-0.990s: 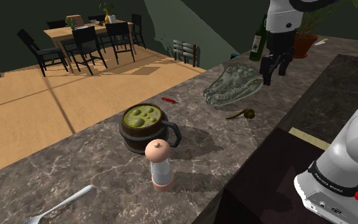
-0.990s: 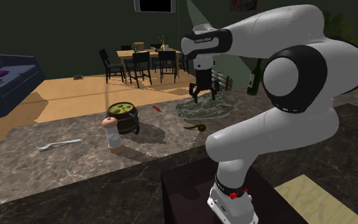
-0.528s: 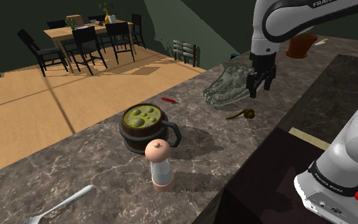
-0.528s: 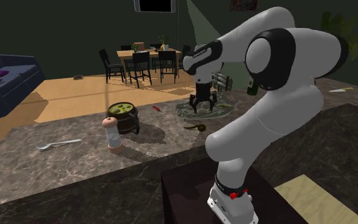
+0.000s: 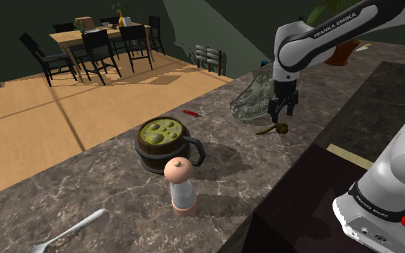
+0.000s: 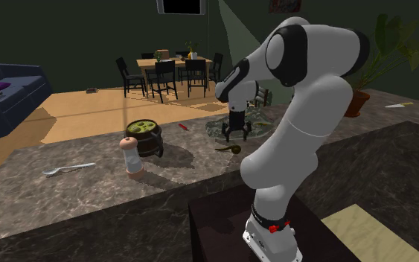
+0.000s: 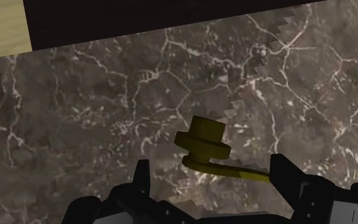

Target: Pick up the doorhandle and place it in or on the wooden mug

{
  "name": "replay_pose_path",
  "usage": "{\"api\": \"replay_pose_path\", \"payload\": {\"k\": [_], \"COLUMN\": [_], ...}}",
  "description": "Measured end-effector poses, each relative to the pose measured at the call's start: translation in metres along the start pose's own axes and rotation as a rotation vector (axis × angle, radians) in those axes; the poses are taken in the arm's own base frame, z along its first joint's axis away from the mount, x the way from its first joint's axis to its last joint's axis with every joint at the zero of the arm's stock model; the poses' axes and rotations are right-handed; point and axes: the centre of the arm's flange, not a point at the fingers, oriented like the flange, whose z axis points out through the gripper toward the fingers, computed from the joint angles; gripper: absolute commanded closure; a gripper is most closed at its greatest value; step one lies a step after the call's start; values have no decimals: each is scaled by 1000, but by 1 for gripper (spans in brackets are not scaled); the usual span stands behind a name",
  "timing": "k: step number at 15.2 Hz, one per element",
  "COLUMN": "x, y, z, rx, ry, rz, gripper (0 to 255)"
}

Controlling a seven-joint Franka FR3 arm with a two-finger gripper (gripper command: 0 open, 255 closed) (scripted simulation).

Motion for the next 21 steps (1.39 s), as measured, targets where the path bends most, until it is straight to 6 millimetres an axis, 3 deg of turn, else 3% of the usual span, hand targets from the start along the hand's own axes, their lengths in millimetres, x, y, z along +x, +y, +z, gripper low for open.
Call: {"api": "replay_pose_path", "payload": {"k": [6,13,14,21], "x": [4,4,4,4], "y": [2,1,1,1], "z": [34,40,40,40], "rx": [2,2,2,2], "ry": [-1,0,0,0], "rz": [1,0,0,0], "gripper": [0,0,255,255]}}
